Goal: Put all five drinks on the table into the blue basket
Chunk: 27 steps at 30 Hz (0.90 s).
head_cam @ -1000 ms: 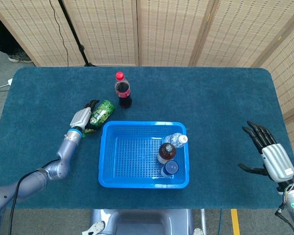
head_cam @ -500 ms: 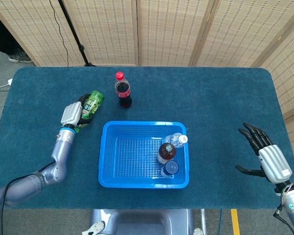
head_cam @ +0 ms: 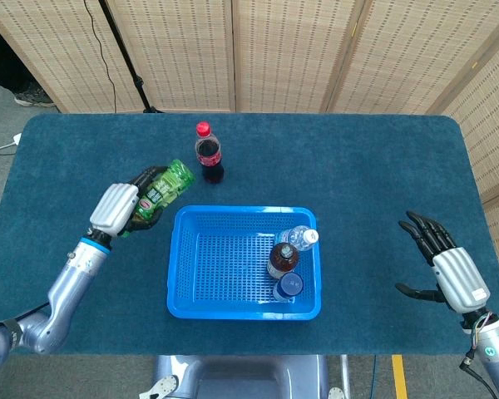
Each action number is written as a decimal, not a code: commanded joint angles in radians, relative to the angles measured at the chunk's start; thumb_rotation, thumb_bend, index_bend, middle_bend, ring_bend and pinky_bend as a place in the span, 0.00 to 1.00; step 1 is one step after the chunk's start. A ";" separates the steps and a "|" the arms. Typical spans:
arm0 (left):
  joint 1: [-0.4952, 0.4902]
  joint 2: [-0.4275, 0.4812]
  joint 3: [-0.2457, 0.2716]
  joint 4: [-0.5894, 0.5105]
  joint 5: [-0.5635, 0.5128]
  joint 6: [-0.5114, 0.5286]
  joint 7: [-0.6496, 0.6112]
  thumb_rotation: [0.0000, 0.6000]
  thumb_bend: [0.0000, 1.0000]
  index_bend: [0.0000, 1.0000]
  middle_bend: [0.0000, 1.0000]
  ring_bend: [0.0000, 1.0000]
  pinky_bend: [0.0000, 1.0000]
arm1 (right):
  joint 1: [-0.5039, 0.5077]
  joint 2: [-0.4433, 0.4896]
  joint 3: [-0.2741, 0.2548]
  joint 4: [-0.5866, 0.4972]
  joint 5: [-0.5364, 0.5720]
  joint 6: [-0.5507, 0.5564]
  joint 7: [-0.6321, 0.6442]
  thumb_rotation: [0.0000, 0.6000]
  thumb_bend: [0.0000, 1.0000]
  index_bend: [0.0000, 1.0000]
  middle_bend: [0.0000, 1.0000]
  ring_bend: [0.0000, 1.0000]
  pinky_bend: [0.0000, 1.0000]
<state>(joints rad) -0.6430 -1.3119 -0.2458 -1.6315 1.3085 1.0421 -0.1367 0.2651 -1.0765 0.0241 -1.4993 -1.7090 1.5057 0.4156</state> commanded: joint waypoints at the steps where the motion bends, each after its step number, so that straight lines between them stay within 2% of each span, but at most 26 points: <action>1: 0.014 0.046 0.061 -0.117 0.088 0.011 0.018 1.00 0.54 0.42 0.35 0.41 0.57 | 0.000 0.001 0.000 0.000 -0.001 0.001 0.002 1.00 0.00 0.01 0.00 0.00 0.08; 4: -0.005 0.006 0.067 -0.135 0.073 -0.005 0.080 1.00 0.54 0.42 0.35 0.41 0.57 | -0.001 0.002 -0.002 0.000 -0.003 0.004 0.005 1.00 0.00 0.01 0.00 0.00 0.08; 10: -0.045 -0.124 0.057 -0.101 -0.037 -0.029 0.226 1.00 0.53 0.42 0.35 0.41 0.57 | -0.004 0.008 -0.005 0.002 -0.005 0.009 0.024 1.00 0.00 0.01 0.00 0.00 0.08; 16: -0.080 -0.221 0.047 -0.059 -0.115 -0.046 0.297 1.00 0.51 0.39 0.34 0.38 0.56 | -0.001 0.009 -0.005 0.006 -0.004 0.005 0.036 1.00 0.00 0.01 0.00 0.00 0.08; 17: -0.083 -0.230 0.047 -0.056 -0.127 -0.050 0.307 1.00 0.50 0.36 0.31 0.34 0.53 | -0.001 0.009 -0.005 0.007 -0.005 0.005 0.037 1.00 0.00 0.01 0.00 0.00 0.08; 18: -0.087 -0.233 0.049 -0.058 -0.137 -0.058 0.313 1.00 0.46 0.25 0.21 0.24 0.44 | -0.001 0.009 -0.005 0.007 -0.005 0.006 0.037 1.00 0.00 0.01 0.00 0.00 0.08; 19: -0.093 -0.232 0.056 -0.065 -0.154 -0.081 0.317 1.00 0.40 0.12 0.09 0.11 0.27 | -0.001 0.009 -0.005 0.008 -0.006 0.006 0.037 1.00 0.00 0.01 0.00 0.00 0.08; 21: -0.108 -0.219 0.065 -0.083 -0.174 -0.132 0.314 1.00 0.33 0.01 0.00 0.01 0.07 | -0.001 0.009 -0.005 0.008 -0.006 0.007 0.039 1.00 0.00 0.01 0.00 0.00 0.09; 22: -0.114 -0.214 0.067 -0.086 -0.177 -0.146 0.311 1.00 0.30 0.00 0.00 0.00 0.01 | -0.001 0.009 -0.005 0.009 -0.006 0.007 0.041 1.00 0.00 0.01 0.00 0.00 0.09; 27: -0.117 -0.195 0.079 -0.103 -0.156 -0.170 0.277 1.00 0.19 0.00 0.00 0.00 0.00 | -0.002 0.010 -0.005 0.010 -0.004 0.007 0.046 1.00 0.00 0.01 0.00 0.00 0.09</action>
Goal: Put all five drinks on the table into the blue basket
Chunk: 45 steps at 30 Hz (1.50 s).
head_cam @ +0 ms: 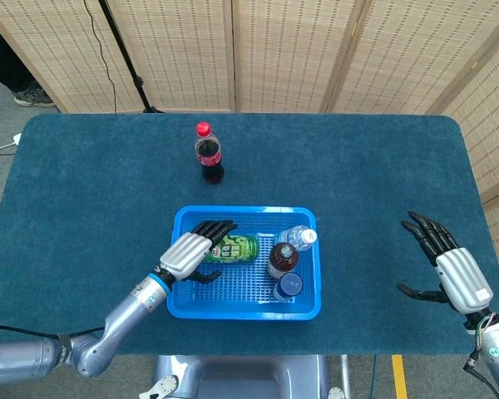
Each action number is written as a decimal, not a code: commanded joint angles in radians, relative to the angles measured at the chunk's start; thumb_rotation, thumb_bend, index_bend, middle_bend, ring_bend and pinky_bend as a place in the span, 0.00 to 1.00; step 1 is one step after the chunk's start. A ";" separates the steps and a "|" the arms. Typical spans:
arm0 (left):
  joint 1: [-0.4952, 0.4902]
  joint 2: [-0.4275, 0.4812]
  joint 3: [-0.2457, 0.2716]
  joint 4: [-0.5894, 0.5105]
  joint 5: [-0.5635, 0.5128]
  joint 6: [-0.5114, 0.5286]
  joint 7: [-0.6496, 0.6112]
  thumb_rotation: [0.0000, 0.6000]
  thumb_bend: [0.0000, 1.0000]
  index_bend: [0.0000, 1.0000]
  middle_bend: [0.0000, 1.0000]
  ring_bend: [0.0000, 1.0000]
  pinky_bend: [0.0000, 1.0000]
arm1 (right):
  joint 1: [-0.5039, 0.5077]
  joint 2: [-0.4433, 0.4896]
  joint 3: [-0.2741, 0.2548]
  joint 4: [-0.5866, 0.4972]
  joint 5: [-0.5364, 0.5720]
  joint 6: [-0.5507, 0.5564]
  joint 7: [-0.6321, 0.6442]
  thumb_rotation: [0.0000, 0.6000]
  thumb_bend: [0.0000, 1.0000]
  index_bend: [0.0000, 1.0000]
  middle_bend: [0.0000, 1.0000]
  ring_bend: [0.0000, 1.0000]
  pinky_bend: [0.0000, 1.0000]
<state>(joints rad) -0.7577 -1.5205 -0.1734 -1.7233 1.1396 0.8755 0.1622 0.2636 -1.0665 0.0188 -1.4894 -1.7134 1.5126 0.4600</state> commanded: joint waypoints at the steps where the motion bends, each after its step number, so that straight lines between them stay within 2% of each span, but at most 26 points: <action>1: 0.004 0.020 0.005 -0.015 0.032 0.009 -0.040 1.00 0.16 0.00 0.00 0.00 0.00 | 0.000 0.000 0.000 0.000 0.000 0.001 0.001 1.00 0.00 0.01 0.00 0.00 0.09; 3: 0.019 0.032 0.002 -0.023 0.066 0.035 -0.075 1.00 0.14 0.00 0.00 0.00 0.00 | 0.000 0.000 -0.001 0.000 -0.001 -0.001 0.000 1.00 0.00 0.01 0.00 0.00 0.09; 9: 0.069 0.102 -0.016 -0.033 0.170 0.121 -0.218 1.00 0.13 0.00 0.00 0.00 0.00 | 0.003 -0.002 -0.004 0.000 -0.005 -0.005 -0.001 1.00 0.00 0.01 0.00 0.00 0.09; 14: 0.133 0.194 -0.033 0.009 0.253 0.221 -0.417 1.00 0.13 0.00 0.00 0.00 0.00 | 0.004 -0.004 -0.005 -0.001 -0.007 -0.006 -0.002 1.00 0.00 0.01 0.00 0.00 0.09; 17: 0.158 0.227 -0.035 0.044 0.247 0.236 -0.505 1.00 0.13 0.00 0.00 0.00 0.00 | 0.005 -0.004 -0.006 -0.001 -0.009 -0.008 -0.004 1.00 0.00 0.01 0.00 0.00 0.09; 20: 0.178 0.224 -0.059 0.128 0.213 0.252 -0.624 1.00 0.13 0.00 0.00 0.00 0.00 | 0.008 -0.004 -0.012 -0.003 -0.019 -0.010 0.001 1.00 0.00 0.01 0.00 0.00 0.09; 23: 0.180 0.173 -0.090 0.238 0.164 0.258 -0.708 1.00 0.13 0.00 0.00 0.00 0.00 | 0.011 -0.006 -0.014 0.000 -0.020 -0.015 0.002 1.00 0.00 0.01 0.00 0.00 0.09; 25: 0.171 0.095 -0.128 0.346 0.113 0.262 -0.775 1.00 0.13 0.00 0.00 0.00 0.00 | 0.014 -0.008 -0.014 0.002 -0.017 -0.023 0.005 1.00 0.00 0.01 0.00 0.00 0.09; 27: 0.140 0.014 -0.159 0.463 0.075 0.237 -0.819 1.00 0.13 0.00 0.00 0.00 0.00 | 0.018 -0.006 -0.015 0.007 -0.012 -0.032 0.011 1.00 0.00 0.01 0.00 0.00 0.09; 32: 0.047 -0.112 -0.217 0.663 0.052 0.162 -0.914 1.00 0.10 0.00 0.00 0.00 0.00 | 0.020 -0.008 -0.008 0.018 0.004 -0.038 0.020 1.00 0.00 0.02 0.00 0.00 0.09; 35: -0.004 -0.156 -0.251 0.731 0.024 0.089 -0.971 1.00 0.05 0.00 0.00 0.00 0.00 | 0.022 -0.008 -0.008 0.025 0.005 -0.039 0.029 1.00 0.00 0.02 0.00 0.00 0.09; 39: -0.075 -0.209 -0.270 0.827 0.002 -0.007 -0.984 1.00 0.01 0.00 0.00 0.00 0.00 | 0.024 -0.011 -0.005 0.038 0.011 -0.041 0.041 1.00 0.00 0.02 0.00 0.00 0.09; 45: -0.162 -0.278 -0.306 0.929 -0.031 -0.102 -1.003 1.00 0.01 0.00 0.00 0.00 0.00 | 0.029 -0.016 -0.004 0.049 0.018 -0.051 0.048 1.00 0.00 0.02 0.00 0.00 0.09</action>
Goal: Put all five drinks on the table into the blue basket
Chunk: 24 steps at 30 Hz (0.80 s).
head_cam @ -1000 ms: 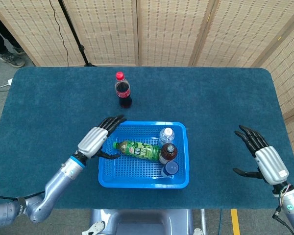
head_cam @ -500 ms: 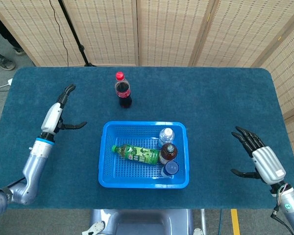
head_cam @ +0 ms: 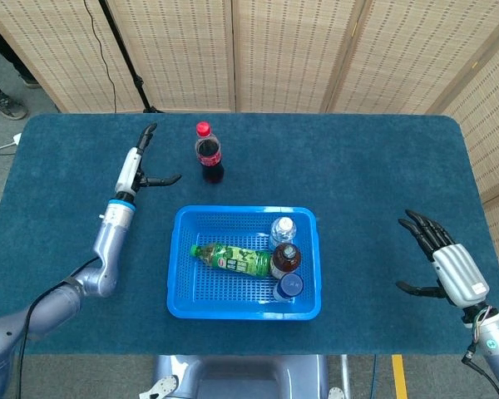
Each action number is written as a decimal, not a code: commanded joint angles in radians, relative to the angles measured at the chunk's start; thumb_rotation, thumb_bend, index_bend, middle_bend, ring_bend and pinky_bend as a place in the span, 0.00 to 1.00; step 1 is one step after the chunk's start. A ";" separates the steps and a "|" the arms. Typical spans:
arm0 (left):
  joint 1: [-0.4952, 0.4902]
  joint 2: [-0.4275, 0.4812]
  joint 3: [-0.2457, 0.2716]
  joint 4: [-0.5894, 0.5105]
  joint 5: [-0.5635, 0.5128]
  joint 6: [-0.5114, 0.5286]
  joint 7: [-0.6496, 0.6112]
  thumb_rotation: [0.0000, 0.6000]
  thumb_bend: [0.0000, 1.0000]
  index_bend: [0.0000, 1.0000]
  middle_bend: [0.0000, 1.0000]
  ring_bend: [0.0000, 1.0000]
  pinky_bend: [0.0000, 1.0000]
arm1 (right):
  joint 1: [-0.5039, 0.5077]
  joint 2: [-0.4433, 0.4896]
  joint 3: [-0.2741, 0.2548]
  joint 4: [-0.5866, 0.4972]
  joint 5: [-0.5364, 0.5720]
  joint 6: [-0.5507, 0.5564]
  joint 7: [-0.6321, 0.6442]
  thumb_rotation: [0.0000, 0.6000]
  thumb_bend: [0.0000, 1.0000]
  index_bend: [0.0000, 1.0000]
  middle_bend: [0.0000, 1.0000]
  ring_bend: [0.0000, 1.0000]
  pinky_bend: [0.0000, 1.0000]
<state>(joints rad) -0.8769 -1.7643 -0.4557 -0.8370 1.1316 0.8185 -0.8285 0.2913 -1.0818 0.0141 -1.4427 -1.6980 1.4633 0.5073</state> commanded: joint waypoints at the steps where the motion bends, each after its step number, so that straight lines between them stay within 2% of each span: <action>1: -0.058 -0.043 -0.028 0.059 -0.028 -0.064 -0.007 1.00 0.01 0.00 0.00 0.00 0.00 | 0.002 -0.002 0.002 0.003 0.005 -0.003 0.002 1.00 0.00 0.02 0.00 0.00 0.09; 6: -0.132 -0.094 -0.061 0.155 -0.058 -0.132 -0.008 1.00 0.01 0.00 0.00 0.00 0.00 | 0.004 -0.005 0.007 0.010 0.016 -0.007 0.007 1.00 0.00 0.02 0.00 0.00 0.09; 17: -0.260 -0.179 -0.064 0.333 -0.051 -0.253 -0.003 1.00 0.03 0.00 0.00 0.00 0.00 | -0.004 0.000 0.019 0.009 0.035 0.008 0.023 1.00 0.00 0.02 0.00 0.00 0.09; 22: -0.303 -0.208 -0.075 0.393 -0.063 -0.265 0.028 1.00 0.14 0.00 0.00 0.00 0.00 | -0.005 0.003 0.023 0.015 0.039 0.010 0.038 1.00 0.00 0.02 0.00 0.00 0.09; 24: -0.318 -0.222 -0.085 0.419 -0.080 -0.267 0.057 1.00 0.20 0.00 0.00 0.00 0.03 | -0.005 0.003 0.024 0.019 0.043 0.009 0.044 1.00 0.00 0.02 0.00 0.00 0.09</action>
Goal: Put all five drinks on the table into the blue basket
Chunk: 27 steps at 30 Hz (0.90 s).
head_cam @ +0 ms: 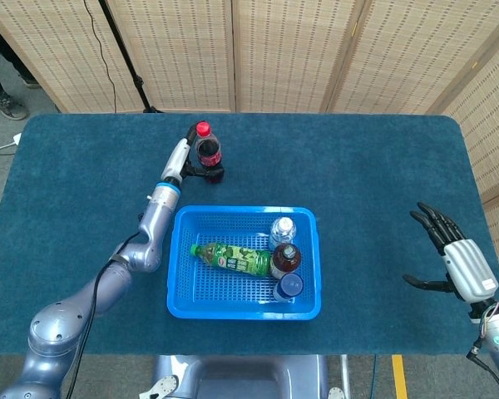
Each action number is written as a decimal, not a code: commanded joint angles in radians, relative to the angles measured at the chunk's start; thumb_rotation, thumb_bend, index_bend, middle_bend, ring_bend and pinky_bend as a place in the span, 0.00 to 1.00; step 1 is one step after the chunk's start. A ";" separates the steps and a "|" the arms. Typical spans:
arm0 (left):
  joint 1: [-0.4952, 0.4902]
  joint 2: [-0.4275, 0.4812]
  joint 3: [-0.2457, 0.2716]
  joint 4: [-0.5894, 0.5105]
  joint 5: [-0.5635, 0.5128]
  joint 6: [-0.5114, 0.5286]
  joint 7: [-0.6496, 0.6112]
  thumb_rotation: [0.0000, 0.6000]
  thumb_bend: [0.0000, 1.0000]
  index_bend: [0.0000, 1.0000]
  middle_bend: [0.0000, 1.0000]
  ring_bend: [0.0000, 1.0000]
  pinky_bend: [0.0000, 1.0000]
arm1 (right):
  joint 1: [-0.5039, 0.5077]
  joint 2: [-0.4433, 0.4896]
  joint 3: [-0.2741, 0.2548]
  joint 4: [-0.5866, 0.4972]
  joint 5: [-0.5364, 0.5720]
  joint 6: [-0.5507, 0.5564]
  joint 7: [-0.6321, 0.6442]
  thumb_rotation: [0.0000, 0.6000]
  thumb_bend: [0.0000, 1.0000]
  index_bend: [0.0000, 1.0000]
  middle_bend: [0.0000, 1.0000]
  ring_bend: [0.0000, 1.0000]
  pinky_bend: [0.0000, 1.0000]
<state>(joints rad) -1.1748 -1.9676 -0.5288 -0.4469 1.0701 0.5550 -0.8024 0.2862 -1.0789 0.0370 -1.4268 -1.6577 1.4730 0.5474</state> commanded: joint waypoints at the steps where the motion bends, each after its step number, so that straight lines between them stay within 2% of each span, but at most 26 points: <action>1: -0.025 -0.024 -0.017 0.039 -0.027 -0.004 0.044 1.00 0.25 0.01 0.00 0.00 0.08 | 0.000 0.000 0.002 0.004 0.003 -0.001 0.005 1.00 0.00 0.02 0.00 0.00 0.09; 3: -0.034 -0.034 -0.025 0.058 -0.042 -0.003 0.071 1.00 0.33 0.10 0.05 0.05 0.18 | 0.000 0.000 0.002 0.005 0.005 -0.002 0.007 1.00 0.00 0.02 0.00 0.00 0.09; 7: -0.054 -0.064 -0.060 0.101 -0.095 0.023 0.143 1.00 0.44 0.40 0.28 0.25 0.34 | 0.001 -0.001 0.003 0.008 0.007 -0.006 0.009 1.00 0.00 0.02 0.00 0.00 0.09; 9: -0.059 -0.069 -0.070 0.106 -0.109 0.030 0.161 1.00 0.47 0.47 0.34 0.29 0.38 | 0.001 -0.001 0.003 0.008 0.007 -0.007 0.009 1.00 0.00 0.02 0.00 0.00 0.09; 13: -0.061 -0.065 -0.080 0.098 -0.121 0.038 0.176 1.00 0.49 0.53 0.39 0.34 0.40 | 0.000 -0.002 0.004 0.005 0.007 -0.007 0.003 1.00 0.00 0.02 0.00 0.00 0.09; 19: -0.023 -0.023 -0.066 0.018 -0.088 0.102 0.150 1.00 0.50 0.55 0.41 0.35 0.40 | 0.001 -0.003 0.004 0.000 0.005 -0.009 -0.006 1.00 0.00 0.02 0.00 0.00 0.09; 25: 0.071 0.090 -0.015 -0.185 -0.004 0.204 0.121 1.00 0.49 0.56 0.41 0.35 0.40 | 0.001 -0.004 0.002 -0.005 0.000 -0.008 -0.011 1.00 0.00 0.02 0.00 0.00 0.09; 27: 0.121 0.162 0.007 -0.311 0.027 0.235 0.129 1.00 0.49 0.56 0.41 0.34 0.40 | 0.000 -0.004 0.000 -0.008 -0.004 -0.006 -0.016 1.00 0.00 0.02 0.00 0.00 0.09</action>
<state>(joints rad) -1.1269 -1.9008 -0.5592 -0.6093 1.0421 0.7297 -0.6674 0.2865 -1.0827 0.0376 -1.4337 -1.6606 1.4661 0.5325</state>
